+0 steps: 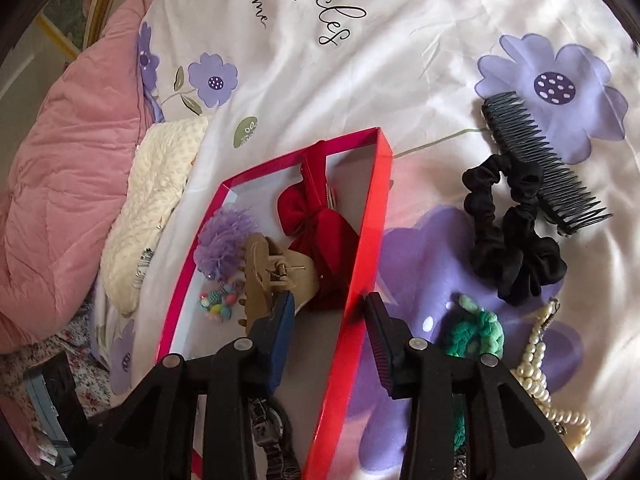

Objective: Organize jewelry
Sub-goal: 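Move both tools back toward the green bracelets and pearls, then grasp the pearl bracelet with the left tool while the right tool grasps the pearl strand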

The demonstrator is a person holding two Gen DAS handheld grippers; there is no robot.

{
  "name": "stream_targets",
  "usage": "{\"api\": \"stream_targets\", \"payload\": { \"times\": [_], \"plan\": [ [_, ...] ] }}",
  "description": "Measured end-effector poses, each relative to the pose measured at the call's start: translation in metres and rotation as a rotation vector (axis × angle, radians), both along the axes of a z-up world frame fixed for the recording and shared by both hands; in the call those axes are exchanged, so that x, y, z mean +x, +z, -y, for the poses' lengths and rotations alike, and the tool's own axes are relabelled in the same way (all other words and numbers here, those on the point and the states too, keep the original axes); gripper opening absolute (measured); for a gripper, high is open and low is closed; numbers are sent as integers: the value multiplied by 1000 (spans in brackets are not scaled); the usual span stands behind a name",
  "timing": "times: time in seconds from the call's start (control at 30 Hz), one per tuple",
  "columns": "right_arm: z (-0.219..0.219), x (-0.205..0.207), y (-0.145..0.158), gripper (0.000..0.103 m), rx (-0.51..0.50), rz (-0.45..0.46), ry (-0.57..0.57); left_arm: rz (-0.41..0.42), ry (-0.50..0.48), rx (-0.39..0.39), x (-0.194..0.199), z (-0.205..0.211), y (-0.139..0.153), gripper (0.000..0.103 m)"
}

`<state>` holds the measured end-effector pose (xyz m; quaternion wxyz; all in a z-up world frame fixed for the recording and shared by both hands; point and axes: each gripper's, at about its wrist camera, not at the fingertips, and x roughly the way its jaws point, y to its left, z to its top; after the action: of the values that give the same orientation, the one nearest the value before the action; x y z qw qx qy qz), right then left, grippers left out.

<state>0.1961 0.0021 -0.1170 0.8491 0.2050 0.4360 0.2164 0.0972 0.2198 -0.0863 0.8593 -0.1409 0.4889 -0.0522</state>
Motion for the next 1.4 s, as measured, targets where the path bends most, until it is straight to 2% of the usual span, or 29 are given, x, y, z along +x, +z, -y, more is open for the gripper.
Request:
{"api": "stream_targets", "payload": {
  "times": [0.03,0.1,0.17,0.3,0.7,1.1,1.3,1.4],
  "plan": [
    [4,-3,2,39,7,4,-4,16,-2,2,0,2,6,25],
    [16,-9,7,39,15,15,-16,47,-12,13,1,9,19,37],
    [31,-17,14,39,4,31,-33,69,-23,9,3,16,28,45],
    [60,-30,20,39,-17,41,-73,102,-53,10,10,36,44,46],
    [130,-57,16,39,-71,9,-183,115,-129,14,27,92,55,46],
    [122,-68,-13,39,-133,-48,-117,102,-196,9,17,118,49,47],
    [99,-68,-13,39,-269,-24,-72,90,-254,15,6,134,46,47],
    [87,-69,-15,30,-336,-15,-36,79,-294,15,0,146,42,47]
  ]
}}
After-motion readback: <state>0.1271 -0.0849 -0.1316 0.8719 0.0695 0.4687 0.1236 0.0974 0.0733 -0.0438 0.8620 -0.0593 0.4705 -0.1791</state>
